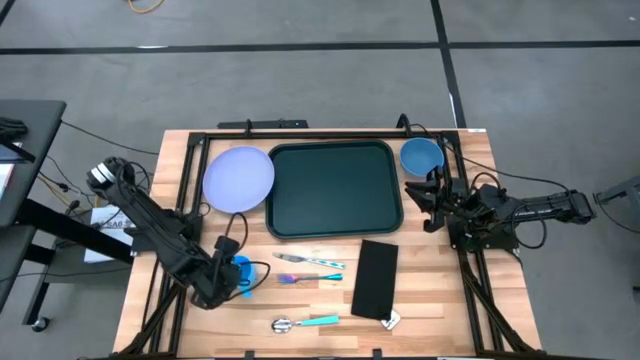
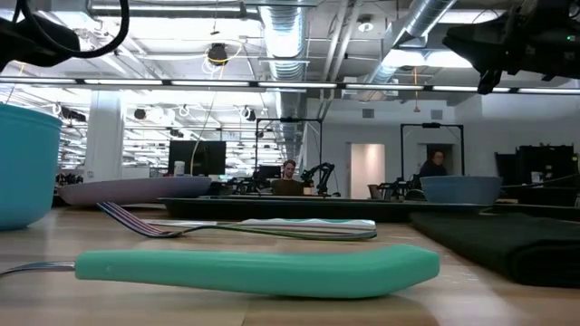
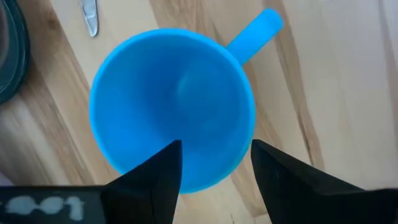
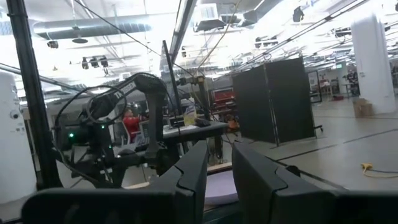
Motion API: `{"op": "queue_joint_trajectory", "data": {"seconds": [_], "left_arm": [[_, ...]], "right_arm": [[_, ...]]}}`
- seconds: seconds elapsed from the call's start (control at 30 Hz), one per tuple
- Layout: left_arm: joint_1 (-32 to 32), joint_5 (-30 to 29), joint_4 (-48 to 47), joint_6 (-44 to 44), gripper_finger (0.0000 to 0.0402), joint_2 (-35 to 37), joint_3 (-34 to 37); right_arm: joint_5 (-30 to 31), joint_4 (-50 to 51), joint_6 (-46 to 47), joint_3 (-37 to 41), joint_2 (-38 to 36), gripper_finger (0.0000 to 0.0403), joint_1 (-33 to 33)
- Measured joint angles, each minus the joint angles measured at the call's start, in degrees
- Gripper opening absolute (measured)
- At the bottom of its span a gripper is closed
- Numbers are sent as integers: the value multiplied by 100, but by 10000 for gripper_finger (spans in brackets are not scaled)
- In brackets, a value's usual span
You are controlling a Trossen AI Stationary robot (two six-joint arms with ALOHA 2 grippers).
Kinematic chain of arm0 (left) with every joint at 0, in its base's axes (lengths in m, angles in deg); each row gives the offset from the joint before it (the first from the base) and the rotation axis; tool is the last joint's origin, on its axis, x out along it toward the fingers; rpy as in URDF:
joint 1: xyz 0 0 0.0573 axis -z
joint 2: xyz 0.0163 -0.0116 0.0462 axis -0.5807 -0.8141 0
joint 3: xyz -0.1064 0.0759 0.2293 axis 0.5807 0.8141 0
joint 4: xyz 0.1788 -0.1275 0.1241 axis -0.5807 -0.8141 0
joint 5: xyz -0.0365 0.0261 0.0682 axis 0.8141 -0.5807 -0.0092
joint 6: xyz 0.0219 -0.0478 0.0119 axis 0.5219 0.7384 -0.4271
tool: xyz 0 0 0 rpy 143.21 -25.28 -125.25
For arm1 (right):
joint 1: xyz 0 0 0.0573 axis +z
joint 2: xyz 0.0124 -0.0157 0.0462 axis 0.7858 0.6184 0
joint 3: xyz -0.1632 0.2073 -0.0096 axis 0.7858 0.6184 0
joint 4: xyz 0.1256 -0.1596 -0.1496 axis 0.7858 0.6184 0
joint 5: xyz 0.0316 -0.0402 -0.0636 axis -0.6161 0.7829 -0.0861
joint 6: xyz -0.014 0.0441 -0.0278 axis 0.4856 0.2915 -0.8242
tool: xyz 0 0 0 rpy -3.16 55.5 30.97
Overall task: Set up tray
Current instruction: Put the blue mug on the black tray
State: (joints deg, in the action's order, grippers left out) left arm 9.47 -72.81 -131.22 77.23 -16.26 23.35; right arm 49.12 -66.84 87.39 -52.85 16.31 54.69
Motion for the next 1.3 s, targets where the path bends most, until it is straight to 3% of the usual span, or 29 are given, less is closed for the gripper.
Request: {"op": "queue_joint_trajectory", "data": {"seconds": [0.47, 1.13, 1.3], "left_arm": [[0, 19, -3, -2, 180, -610, 2], [0, -7, 127, 0, 180, -612, 6], [0, 48, 125, 4, 158, -610, 6]], "right_arm": [[0, 34, 2, 0, 1, 68, 0], [0, 130, 4, 0, 1, 68, 0], [0, 141, 4, 0, 1, 68, 0]]}}
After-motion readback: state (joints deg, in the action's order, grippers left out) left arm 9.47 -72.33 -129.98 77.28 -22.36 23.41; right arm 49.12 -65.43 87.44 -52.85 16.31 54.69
